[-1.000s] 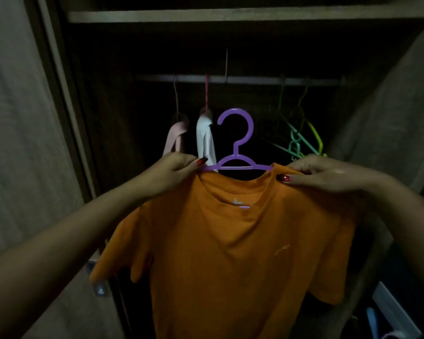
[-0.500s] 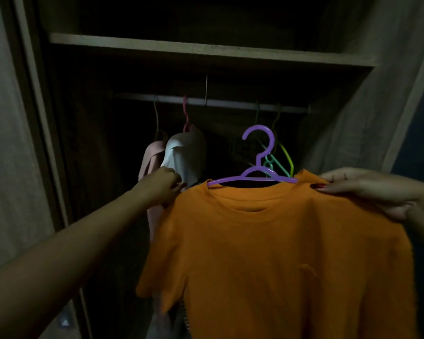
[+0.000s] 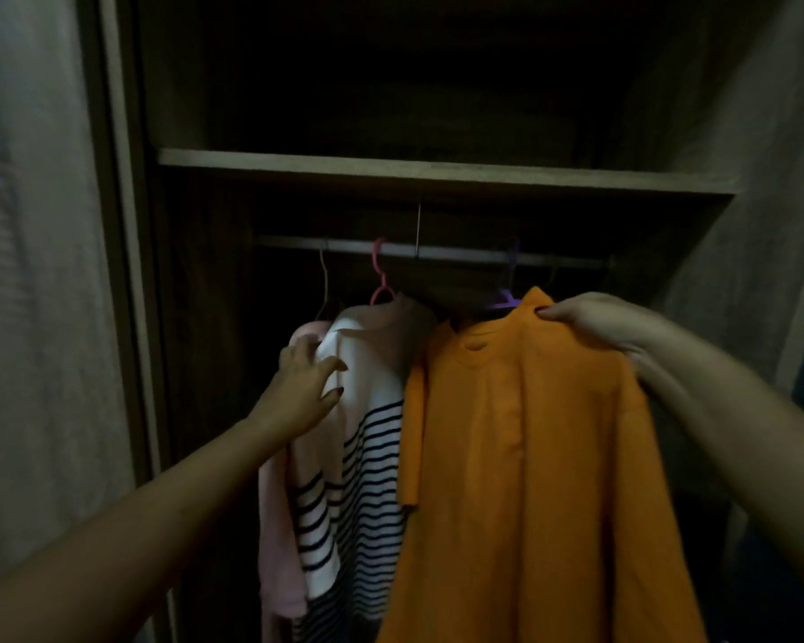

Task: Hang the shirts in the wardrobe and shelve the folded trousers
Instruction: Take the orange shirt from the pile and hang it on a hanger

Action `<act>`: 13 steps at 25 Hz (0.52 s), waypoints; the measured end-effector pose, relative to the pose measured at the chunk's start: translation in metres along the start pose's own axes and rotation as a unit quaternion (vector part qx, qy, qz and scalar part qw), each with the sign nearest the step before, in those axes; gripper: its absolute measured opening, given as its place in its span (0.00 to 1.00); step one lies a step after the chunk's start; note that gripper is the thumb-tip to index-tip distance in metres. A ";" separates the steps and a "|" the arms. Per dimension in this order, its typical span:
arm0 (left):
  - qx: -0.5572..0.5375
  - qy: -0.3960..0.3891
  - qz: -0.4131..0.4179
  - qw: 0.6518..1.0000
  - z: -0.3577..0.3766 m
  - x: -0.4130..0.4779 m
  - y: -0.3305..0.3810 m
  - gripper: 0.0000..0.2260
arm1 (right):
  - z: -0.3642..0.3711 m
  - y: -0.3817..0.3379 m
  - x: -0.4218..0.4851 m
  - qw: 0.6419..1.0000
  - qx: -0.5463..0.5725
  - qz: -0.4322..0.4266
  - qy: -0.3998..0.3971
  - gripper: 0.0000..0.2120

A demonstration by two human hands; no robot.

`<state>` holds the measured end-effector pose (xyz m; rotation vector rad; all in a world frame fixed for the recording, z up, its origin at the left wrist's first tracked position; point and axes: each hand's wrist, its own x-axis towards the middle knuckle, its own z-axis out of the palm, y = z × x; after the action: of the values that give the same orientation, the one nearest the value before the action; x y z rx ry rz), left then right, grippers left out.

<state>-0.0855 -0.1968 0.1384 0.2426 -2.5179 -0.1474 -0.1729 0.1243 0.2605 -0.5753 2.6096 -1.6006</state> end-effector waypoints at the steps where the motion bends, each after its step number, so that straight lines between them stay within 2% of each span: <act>1: -0.004 -0.011 -0.006 1.000 0.001 0.004 -0.003 0.18 | 0.016 -0.006 0.009 0.999 0.026 -0.003 0.024 0.11; 4: -0.012 0.002 0.043 0.999 -0.004 0.010 -0.006 0.13 | 0.055 -0.017 0.033 0.996 0.067 0.017 0.050 0.09; 7: -0.010 -0.022 0.072 0.997 -0.010 0.013 -0.012 0.08 | 0.079 -0.017 0.054 0.996 0.064 0.024 0.051 0.07; 11: -0.041 -0.025 0.082 0.995 -0.006 0.001 -0.009 0.18 | 0.101 0.001 0.073 0.998 0.056 0.031 0.023 0.13; 13: -0.056 -0.036 0.076 0.995 -0.005 -0.002 -0.006 0.21 | 0.100 0.012 0.080 1.000 0.004 0.023 0.019 0.11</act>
<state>-0.0802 -0.2024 0.1409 0.0015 -2.5778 -0.2389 -0.2299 0.0172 0.2163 -0.4844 2.6212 -1.6240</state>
